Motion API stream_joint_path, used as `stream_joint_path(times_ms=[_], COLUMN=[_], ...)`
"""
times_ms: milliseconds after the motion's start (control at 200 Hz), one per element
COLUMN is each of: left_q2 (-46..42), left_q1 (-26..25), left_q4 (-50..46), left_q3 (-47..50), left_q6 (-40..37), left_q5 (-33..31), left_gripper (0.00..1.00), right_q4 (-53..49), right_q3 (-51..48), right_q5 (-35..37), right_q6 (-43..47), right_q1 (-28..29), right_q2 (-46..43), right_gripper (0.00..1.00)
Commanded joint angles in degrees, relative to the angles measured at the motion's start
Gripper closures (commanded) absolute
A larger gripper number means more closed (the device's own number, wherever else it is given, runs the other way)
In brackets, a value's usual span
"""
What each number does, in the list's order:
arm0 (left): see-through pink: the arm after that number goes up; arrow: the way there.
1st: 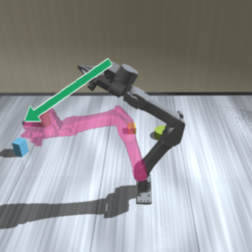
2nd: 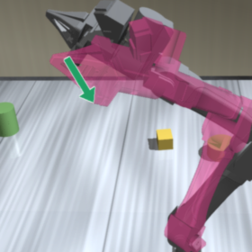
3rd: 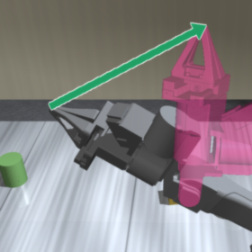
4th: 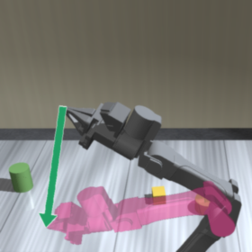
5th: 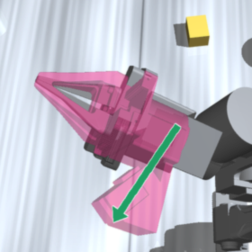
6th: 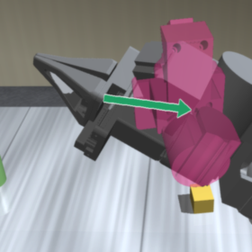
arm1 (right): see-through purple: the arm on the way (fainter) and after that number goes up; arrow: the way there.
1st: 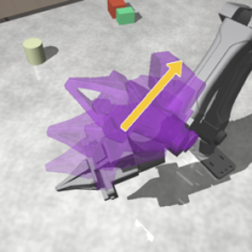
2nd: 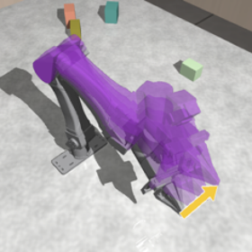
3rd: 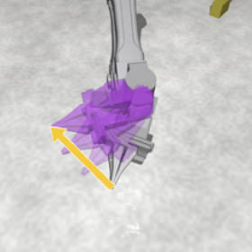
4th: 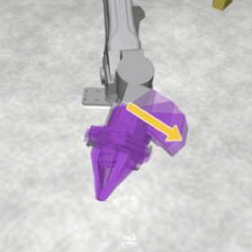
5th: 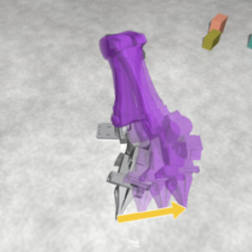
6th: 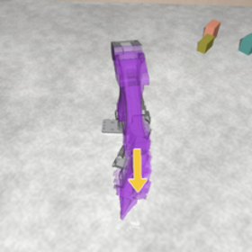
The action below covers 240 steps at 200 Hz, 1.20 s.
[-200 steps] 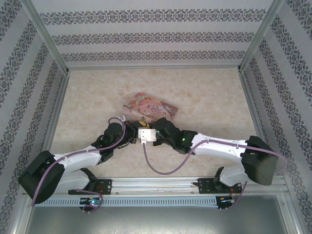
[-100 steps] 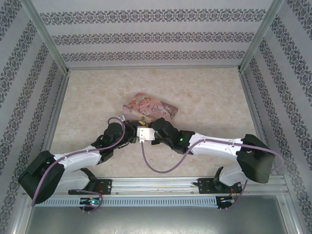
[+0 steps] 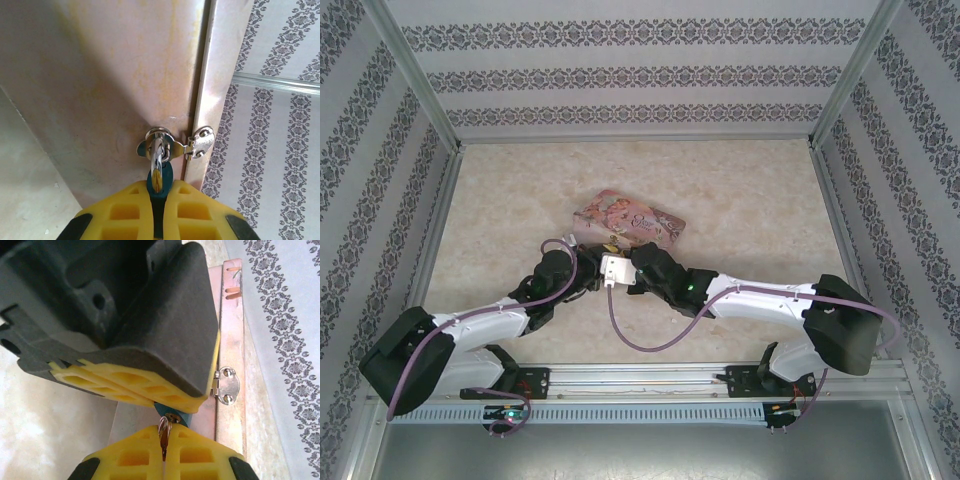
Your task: Unlock a padlock with a key
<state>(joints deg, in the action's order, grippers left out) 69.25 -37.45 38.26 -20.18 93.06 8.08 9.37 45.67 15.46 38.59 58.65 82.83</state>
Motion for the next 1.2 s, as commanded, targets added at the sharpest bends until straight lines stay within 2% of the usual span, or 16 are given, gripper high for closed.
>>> stream_joint_path(times_ms=[0, 170, 460, 690, 994, 1194], left_q2=[0.61, 2.55, 7.87, 11.48, 17.94, 19.78], left_q1=[-1.90, -2.97, -4.60, -5.35, -5.79, -5.70], left_q4=[4.46, 4.54, 8.00, 9.34, 13.29, 11.96], left_q3=[-1.96, -2.01, -1.61, -1.96, -2.12, -2.10], left_q6=[-0.51, -0.81, -0.48, -0.68, -0.65, -2.08], left_q5=[2.62, 1.70, 1.33, 1.15, 1.59, 0.94], left_gripper=[1.00, 1.00, 1.00, 1.00, 1.00, 0.83], right_q4=[5.86, 8.92, 21.15, 26.67, 28.65, 30.00], right_q3=[-0.40, -1.43, -6.90, -10.50, -13.51, -15.35], right_q5=[-0.33, -5.81, -10.75, -12.03, -10.70, -9.62], right_q6=[-8.07, -22.22, -39.22, -44.14, -43.42, -44.45], right_q1=[0.07, -1.04, -2.66, -3.11, -3.11, -3.19], right_q2=[-0.57, -1.25, -0.78, -0.14, 3.15, 4.32], right_gripper=[1.00, 1.00, 1.00, 1.00, 1.00, 1.00])
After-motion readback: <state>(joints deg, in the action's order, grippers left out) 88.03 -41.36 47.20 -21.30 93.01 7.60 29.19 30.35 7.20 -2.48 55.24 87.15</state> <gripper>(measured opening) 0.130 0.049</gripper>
